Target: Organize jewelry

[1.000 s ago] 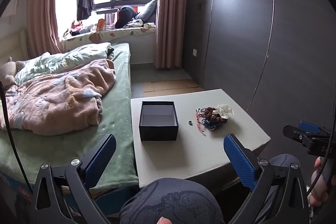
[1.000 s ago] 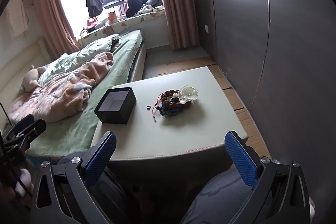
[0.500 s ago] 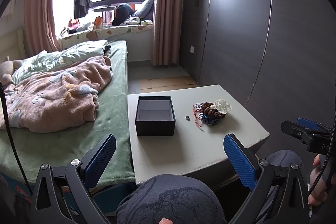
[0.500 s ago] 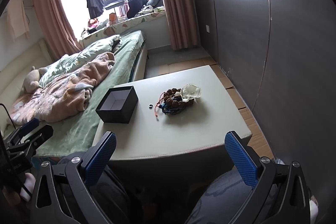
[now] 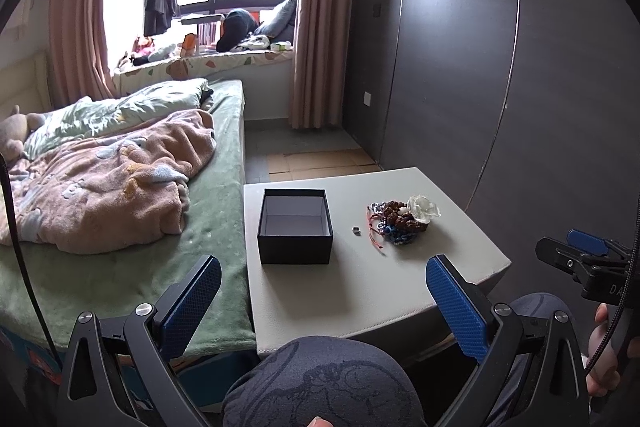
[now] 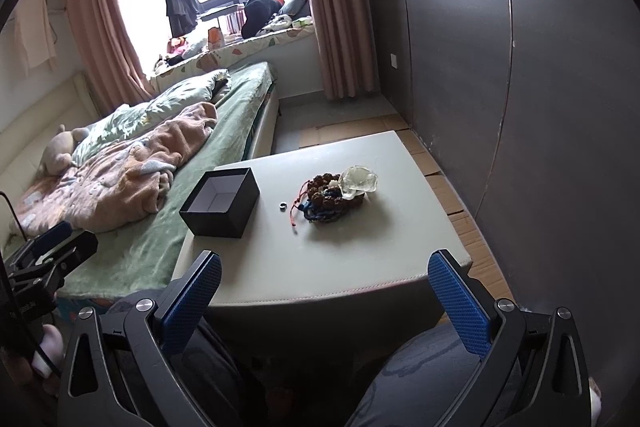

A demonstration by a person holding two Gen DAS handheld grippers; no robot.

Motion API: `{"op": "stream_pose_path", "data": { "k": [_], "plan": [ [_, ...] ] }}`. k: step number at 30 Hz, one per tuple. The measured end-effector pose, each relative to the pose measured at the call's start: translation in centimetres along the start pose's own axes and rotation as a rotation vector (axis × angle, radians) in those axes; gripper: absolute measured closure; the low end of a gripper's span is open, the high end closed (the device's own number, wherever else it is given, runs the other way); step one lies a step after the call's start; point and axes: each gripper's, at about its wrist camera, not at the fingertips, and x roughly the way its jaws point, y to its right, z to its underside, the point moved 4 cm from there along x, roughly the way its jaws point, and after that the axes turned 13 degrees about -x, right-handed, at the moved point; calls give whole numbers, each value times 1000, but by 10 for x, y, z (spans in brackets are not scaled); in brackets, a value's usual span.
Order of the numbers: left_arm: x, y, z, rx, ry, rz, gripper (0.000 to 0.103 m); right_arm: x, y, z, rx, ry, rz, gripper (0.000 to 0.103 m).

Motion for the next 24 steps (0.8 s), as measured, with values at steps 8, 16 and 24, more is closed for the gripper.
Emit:
{"op": "stream_pose_path", "data": {
  "k": [8,16,24],
  "plan": [
    [-4,0,0,-1,4,2,1,0,-3,-1,-15,4,-8,0],
    [-9,4,-3,-3,36,-6,1,-1,0,-4,-23,13,-21,0],
    [-8,14,-5,20,36,-6,1,-4,4,-2,-17,29,-21,0]
  ]
}}
